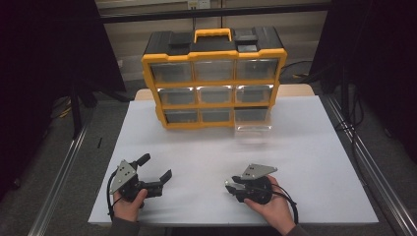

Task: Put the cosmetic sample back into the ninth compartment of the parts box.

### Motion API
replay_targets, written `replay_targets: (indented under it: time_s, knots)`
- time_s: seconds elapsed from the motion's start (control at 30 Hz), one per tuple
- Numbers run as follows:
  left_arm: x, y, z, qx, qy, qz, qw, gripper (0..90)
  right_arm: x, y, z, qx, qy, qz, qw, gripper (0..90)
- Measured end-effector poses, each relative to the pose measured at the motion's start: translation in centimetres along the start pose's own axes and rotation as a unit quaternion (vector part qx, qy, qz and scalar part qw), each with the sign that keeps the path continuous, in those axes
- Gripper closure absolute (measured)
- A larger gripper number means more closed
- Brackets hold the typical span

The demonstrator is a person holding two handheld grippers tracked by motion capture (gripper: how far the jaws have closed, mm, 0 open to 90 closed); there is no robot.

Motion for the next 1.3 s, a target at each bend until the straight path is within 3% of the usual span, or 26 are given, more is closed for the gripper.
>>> replay_targets:
  time_s: [0.17, 0.4, 0.67, 1.0, 1.3]
  knots:
    - [0.1, -0.1, 0.0, -0.001, 0.001, 0.013, 0.9999, 2.6, 0.0, -0.3, 0.0, 0.017, 0.000, 0.006, 0.9998, 74.5]
    - [0.1, -0.1, 0.0, -0.001, 0.001, 0.011, 0.9999, 2.7, 0.2, -0.7, -0.1, 0.037, 0.007, 0.001, 0.9993, 81.2]
    - [0.1, -0.1, 0.0, -0.001, 0.000, 0.011, 0.9999, 2.7, 0.1, -0.7, -0.1, 0.035, 0.006, 0.004, 0.9994, 81.8]
    - [0.1, -0.1, 0.0, -0.005, 0.003, 0.012, 0.9999, 2.7, -0.5, 0.3, 0.7, -0.014, -0.033, 0.021, 0.9991, 81.8]
    - [0.1, -0.1, 0.0, -0.005, 0.002, 0.011, 0.9999, 2.7, -1.2, 1.1, 1.2, -0.049, -0.050, 0.019, 0.9974, 81.8]
Point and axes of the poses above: each handheld gripper's, and its own axes: y roughly backward along the jaws, z roughly out of its top, x roughly to its left, the point moved 4 cm from there along -y, roughly forward along the jaws, and after that the axes turned 2 degrees about -x, right-handed, at the moved point
